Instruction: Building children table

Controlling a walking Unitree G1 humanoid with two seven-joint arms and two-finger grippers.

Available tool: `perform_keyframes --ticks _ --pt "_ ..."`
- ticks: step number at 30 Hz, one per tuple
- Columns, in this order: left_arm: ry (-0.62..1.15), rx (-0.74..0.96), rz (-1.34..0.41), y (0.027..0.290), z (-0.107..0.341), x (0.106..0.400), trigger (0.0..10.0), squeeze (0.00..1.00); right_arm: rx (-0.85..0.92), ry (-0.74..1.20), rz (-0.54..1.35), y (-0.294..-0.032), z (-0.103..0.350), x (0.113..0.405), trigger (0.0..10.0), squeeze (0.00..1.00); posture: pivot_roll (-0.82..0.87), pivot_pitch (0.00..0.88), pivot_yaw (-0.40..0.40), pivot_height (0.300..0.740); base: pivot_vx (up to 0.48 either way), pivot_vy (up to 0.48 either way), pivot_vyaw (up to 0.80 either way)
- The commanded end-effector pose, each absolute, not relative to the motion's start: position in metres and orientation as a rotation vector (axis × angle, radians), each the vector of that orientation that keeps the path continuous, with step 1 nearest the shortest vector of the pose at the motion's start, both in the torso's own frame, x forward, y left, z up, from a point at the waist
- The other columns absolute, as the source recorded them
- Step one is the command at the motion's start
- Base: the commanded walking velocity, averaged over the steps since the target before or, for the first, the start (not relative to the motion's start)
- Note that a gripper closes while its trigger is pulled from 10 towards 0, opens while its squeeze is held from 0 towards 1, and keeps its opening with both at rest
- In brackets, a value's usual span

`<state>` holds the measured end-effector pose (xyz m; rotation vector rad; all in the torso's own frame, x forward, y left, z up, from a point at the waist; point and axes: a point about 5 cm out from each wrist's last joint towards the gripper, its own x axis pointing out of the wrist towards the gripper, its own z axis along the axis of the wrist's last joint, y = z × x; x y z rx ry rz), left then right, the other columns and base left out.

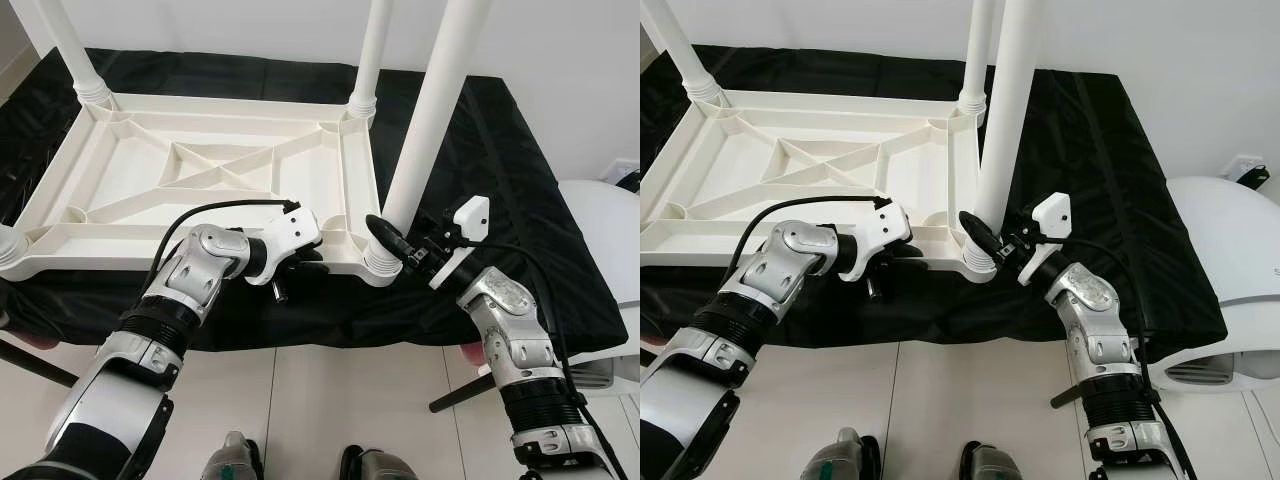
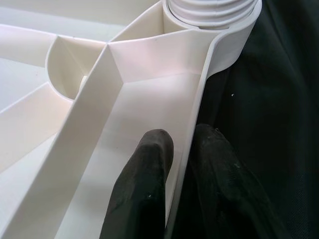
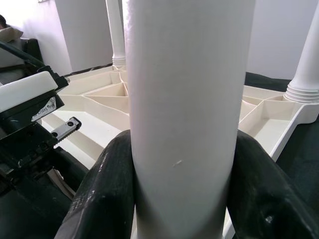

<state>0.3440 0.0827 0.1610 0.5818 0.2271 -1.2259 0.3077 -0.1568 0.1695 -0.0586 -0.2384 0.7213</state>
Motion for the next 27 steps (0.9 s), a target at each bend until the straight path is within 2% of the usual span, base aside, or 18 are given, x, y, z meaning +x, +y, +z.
perform_keyframes --ticks 1,18,27 --pt "0.148 0.594 -1.27 0.074 0.177 0.343 10.0 0.0 -0.056 -0.01 0.594 -0.178 0.123 0.304 10.0 0.0 -0.02 0.121 -0.014 0.74 0.0 0.0 0.0" --pt "0.146 0.6 -1.277 0.073 0.177 0.343 10.0 0.0 -0.003 -0.027 0.475 -0.183 0.112 0.297 10.0 0.0 -0.03 0.118 -0.009 0.74 0.0 0.0 0.0" --pt "0.144 0.6 -1.281 0.072 0.178 0.342 10.0 0.0 -0.016 0.024 0.443 -0.191 0.098 0.29 10.0 0.0 -0.03 0.121 -0.008 0.74 0.0 0.0 0.0"
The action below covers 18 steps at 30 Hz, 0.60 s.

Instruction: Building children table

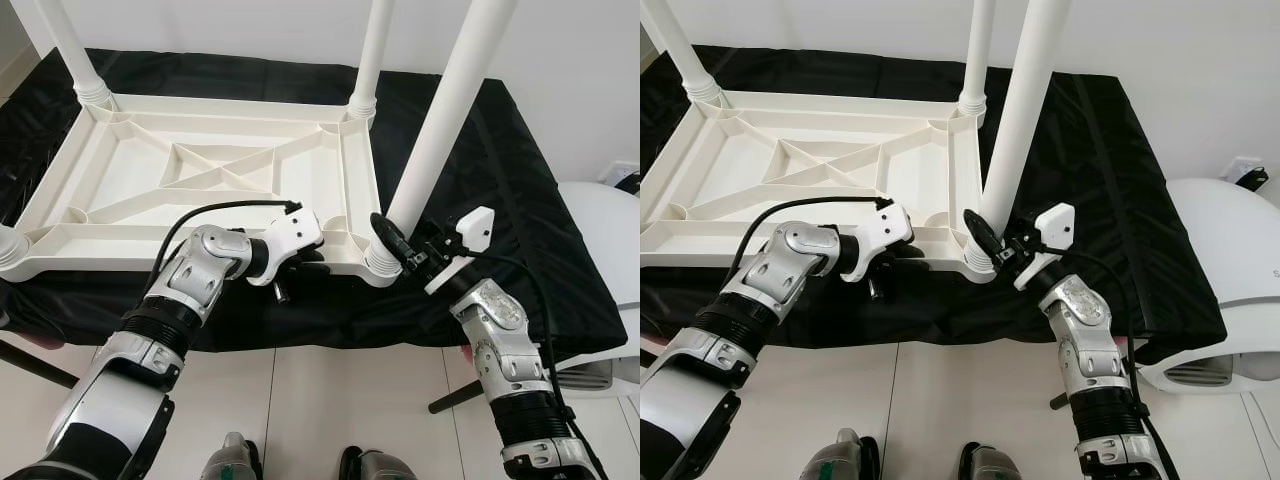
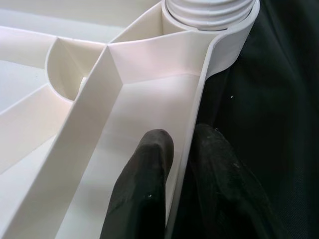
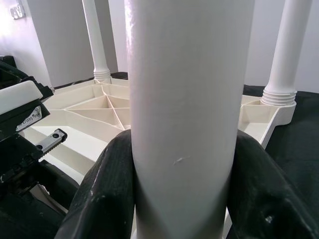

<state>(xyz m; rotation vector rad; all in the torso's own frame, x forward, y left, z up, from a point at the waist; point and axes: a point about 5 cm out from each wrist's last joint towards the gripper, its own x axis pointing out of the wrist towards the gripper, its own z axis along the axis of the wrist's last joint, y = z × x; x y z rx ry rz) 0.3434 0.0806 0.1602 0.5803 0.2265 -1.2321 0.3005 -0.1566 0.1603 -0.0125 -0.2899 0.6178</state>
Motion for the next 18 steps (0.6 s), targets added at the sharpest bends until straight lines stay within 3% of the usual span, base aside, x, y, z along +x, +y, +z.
perform_keyframes --ticks 1,18 --pt "0.144 0.6 -1.281 0.072 0.178 0.342 10.0 0.0 -0.016 0.024 0.443 -0.191 0.098 0.29 10.0 0.0 -0.03 0.121 -0.008 0.74 0.0 0.0 0.0" --pt "0.144 0.6 -1.286 0.071 0.178 0.342 10.0 0.0 -0.018 0.056 0.48 -0.187 0.085 0.282 10.0 0.0 -0.03 0.127 -0.005 0.74 0.0 0.0 0.0"
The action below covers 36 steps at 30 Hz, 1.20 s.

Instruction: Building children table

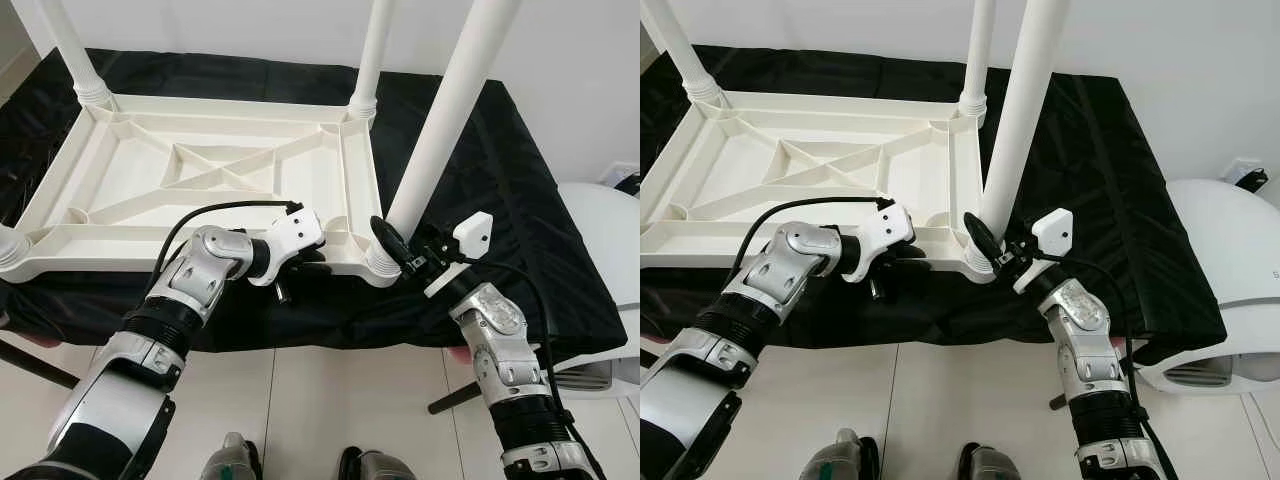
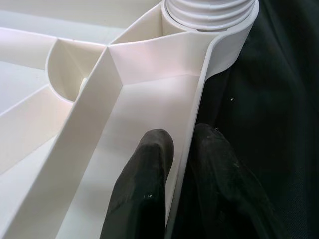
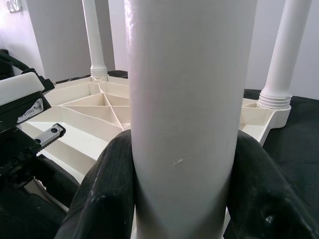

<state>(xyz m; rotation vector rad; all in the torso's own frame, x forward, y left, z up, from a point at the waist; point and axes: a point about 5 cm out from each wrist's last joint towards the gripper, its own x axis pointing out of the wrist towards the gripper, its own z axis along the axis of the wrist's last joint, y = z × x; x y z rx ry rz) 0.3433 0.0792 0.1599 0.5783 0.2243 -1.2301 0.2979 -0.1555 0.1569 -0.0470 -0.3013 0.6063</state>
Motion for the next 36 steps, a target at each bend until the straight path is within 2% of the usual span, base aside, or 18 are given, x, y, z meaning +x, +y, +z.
perform_keyframes --ticks 1,6,10,17,21,27,36 --pt "0.144 0.6 -1.285 0.071 0.178 0.342 10.0 0.0 -0.017 0.059 0.487 -0.186 0.085 0.281 10.0 0.0 -0.03 0.128 -0.005 0.74 0.0 0.0 0.0" --pt "0.145 0.599 -1.285 0.071 0.178 0.342 10.0 0.0 0.001 0.064 0.464 -0.188 0.084 0.282 10.0 0.0 -0.03 0.128 -0.004 0.74 0.0 0.0 0.0" --pt "0.145 0.602 -1.285 0.071 0.178 0.342 10.0 0.0 0.122 0.064 0.394 -0.198 0.088 0.289 10.0 0.0 -0.03 0.127 -0.004 0.74 0.0 0.0 0.0" --pt "0.144 0.603 -1.285 0.071 0.179 0.343 10.0 0.0 0.202 0.057 0.343 -0.208 0.092 0.294 10.0 0.0 -0.03 0.124 -0.006 0.74 0.0 0.0 0.0" --pt "0.145 0.602 -1.285 0.071 0.178 0.343 10.0 0.0 0.155 0.064 0.378 -0.204 0.089 0.292 10.0 0.0 -0.03 0.121 -0.007 0.74 0.0 0.0 0.0" --pt "0.144 0.6 -1.281 0.071 0.178 0.343 10.0 0.0 -0.018 0.068 0.461 -0.195 0.087 0.289 10.0 0.0 -0.03 0.118 -0.007 0.74 0.0 0.0 0.0" --pt "0.143 0.602 -1.279 0.071 0.179 0.343 10.0 0.0 -0.036 0.071 0.479 -0.193 0.088 0.29 10.0 0.0 -0.03 0.115 -0.009 0.74 0.0 0.0 0.0"
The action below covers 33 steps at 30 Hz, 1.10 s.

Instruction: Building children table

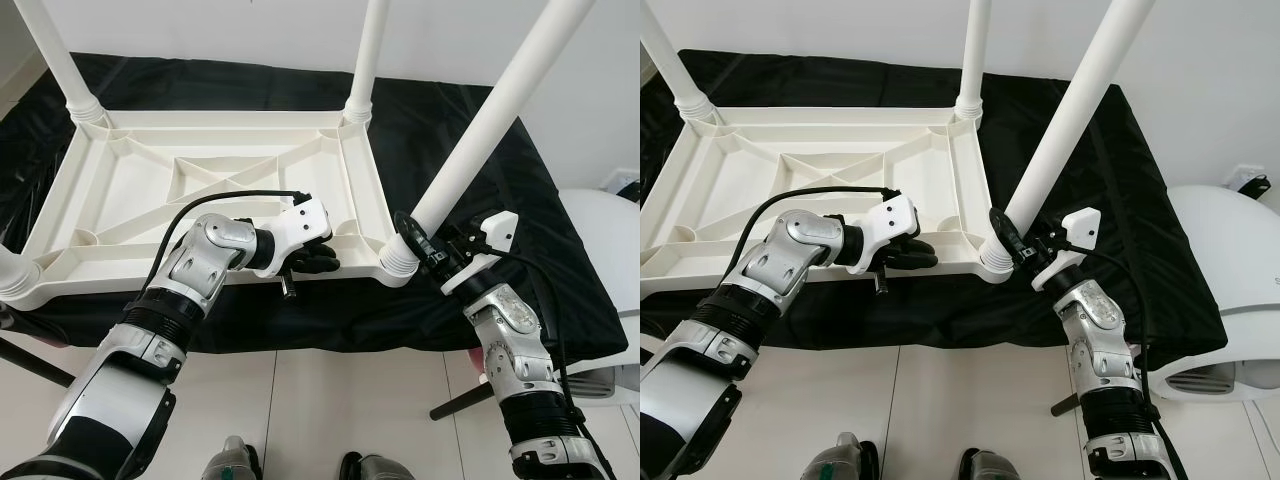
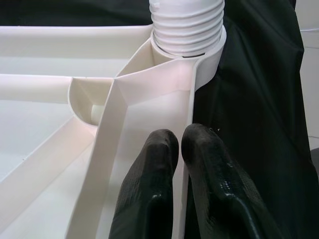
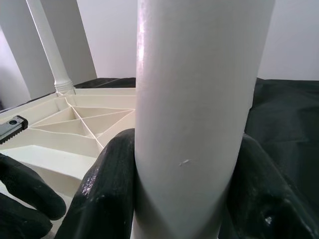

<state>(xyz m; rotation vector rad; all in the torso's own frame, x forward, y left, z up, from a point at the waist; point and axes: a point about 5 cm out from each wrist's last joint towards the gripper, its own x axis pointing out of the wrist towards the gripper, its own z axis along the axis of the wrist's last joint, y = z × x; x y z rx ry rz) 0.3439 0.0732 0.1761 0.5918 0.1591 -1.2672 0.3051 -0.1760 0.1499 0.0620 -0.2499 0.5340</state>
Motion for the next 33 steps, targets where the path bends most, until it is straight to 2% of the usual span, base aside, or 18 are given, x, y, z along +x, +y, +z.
perform_keyframes --ticks 1,11,20,21,22,23,25,26,27,28,29,33 --pt "0.142 0.602 -1.279 0.071 0.179 0.343 10.0 0.0 -0.042 0.074 0.479 -0.194 0.088 0.29 10.0 0.0 -0.03 0.115 -0.009 0.74 0.0 0.0 0.0" --pt "0.142 0.603 -1.281 0.072 0.18 0.344 10.0 0.0 -0.085 0.053 0.487 -0.194 0.09 0.292 10.0 0.0 -0.03 0.118 -0.009 0.74 0.0 0.0 0.0" --pt "0.156 0.582 -1.289 0.073 0.18 0.343 10.0 0.0 -0.022 0.01 0.463 -0.195 0.098 0.296 10.0 0.0 -0.03 0.118 -0.007 0.74 0.0 0.0 0.0" --pt "0.156 0.577 -1.288 0.073 0.181 0.344 10.0 0.72 -0.007 -0.01 0.458 -0.196 0.102 0.297 10.0 0.0 -0.03 0.118 -0.007 0.74 0.0 0.0 0.0" --pt "0.156 0.574 -1.286 0.074 0.181 0.344 10.0 0.72 0.001 -0.023 0.455 -0.196 0.104 0.298 10.0 0.0 -0.03 0.118 -0.007 0.74 0.0 0.0 0.0" --pt "0.154 0.58 -1.282 0.074 0.182 0.344 10.0 0.87 0.022 -0.041 0.453 -0.197 0.108 0.3 10.0 0.0 -0.02 0.117 -0.007 0.74 0.0 0.0 0.0" --pt "0.152 0.584 -1.28 0.074 0.182 0.345 10.0 0.87 0.037 -0.053 0.452 -0.197 0.111 0.301 10.0 0.0 -0.02 0.117 -0.007 0.74 0.0 0.0 0.0" --pt "0.153 0.585 -1.281 0.074 0.182 0.345 10.0 0.83 0.057 -0.072 0.451 -0.197 0.116 0.302 10.0 0.0 -0.03 0.116 -0.006 0.74 0.0 0.0 0.0" --pt "0.157 0.572 -1.285 0.074 0.182 0.345 10.0 0.89 0.069 -0.095 0.449 -0.197 0.122 0.304 10.0 0.0 -0.03 0.116 -0.006 0.74 0.0 0.0 0.0" --pt "0.159 0.562 -1.289 0.074 0.183 0.345 10.0 0.89 0.074 -0.11 0.448 -0.197 0.125 0.305 10.0 0.0 -0.03 0.116 -0.006 0.74 0.0 0.0 0.0" --pt "0.159 0.556 -1.293 0.074 0.183 0.344 10.0 1.0 0.082 -0.123 0.447 -0.196 0.129 0.306 10.0 0.0 -0.03 0.116 -0.005 0.74 0.0 0.0 0.0" --pt "0.154 0.568 -1.286 0.074 0.184 0.345 10.0 1.0 0.084 -0.137 0.451 -0.195 0.133 0.308 10.0 0.0 -0.03 0.114 -0.006 0.74 0.0 0.0 0.0"
